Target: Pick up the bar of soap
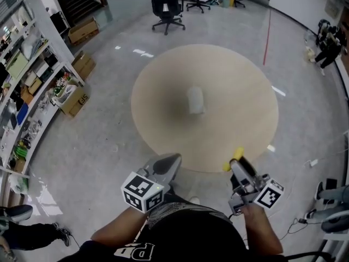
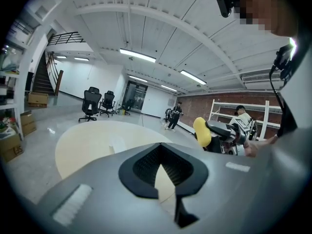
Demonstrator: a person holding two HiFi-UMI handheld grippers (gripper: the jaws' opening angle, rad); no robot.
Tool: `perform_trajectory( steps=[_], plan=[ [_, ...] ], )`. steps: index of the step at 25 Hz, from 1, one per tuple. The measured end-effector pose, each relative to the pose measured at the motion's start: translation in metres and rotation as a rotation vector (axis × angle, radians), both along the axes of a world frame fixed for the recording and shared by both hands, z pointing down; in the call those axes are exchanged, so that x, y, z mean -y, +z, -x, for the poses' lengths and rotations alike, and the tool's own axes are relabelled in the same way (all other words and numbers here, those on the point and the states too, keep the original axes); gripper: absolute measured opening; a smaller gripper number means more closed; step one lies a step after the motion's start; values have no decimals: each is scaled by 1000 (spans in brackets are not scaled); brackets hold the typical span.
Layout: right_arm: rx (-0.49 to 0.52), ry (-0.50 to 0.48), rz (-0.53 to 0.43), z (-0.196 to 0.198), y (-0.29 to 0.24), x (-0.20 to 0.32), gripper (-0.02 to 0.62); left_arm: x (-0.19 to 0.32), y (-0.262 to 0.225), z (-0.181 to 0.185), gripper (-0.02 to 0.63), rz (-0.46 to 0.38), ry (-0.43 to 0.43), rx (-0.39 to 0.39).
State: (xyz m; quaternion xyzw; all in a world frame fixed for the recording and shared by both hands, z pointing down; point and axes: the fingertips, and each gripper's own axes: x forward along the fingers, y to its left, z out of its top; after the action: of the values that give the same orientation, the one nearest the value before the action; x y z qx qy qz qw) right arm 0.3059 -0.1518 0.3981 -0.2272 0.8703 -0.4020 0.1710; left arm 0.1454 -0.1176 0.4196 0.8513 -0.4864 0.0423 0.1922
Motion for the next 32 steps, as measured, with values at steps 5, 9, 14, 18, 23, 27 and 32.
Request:
perform_trajectory(
  steps=[5,9,14,18,23,27,32],
  plan=[
    [33,-10,-11,-6,1,-13,262,-8,-4,-11,6,-14,0,16],
    [47,-24,-9,-9,1,-16,262,-11,-6,-18,6,-15,2,26],
    [64,-46,-22,-8,-6,-13,262,-8,-8,-26,6,-15,11,40],
    [72,-53,-30,-7,-7,-12,262,-10,-9,-31,6,-14,26,48],
    [46,-42,-61,-5,-7,-11,262,-9,-8,-31,6,-11,34,53],
    [38,-23,-54,-11,-4,-11,262,-10,-6,-34,6,-9,37,49],
    [36,2,-38,-20,0,-6,262,-9,-6,-37,6,-7,35,42]
  ],
)
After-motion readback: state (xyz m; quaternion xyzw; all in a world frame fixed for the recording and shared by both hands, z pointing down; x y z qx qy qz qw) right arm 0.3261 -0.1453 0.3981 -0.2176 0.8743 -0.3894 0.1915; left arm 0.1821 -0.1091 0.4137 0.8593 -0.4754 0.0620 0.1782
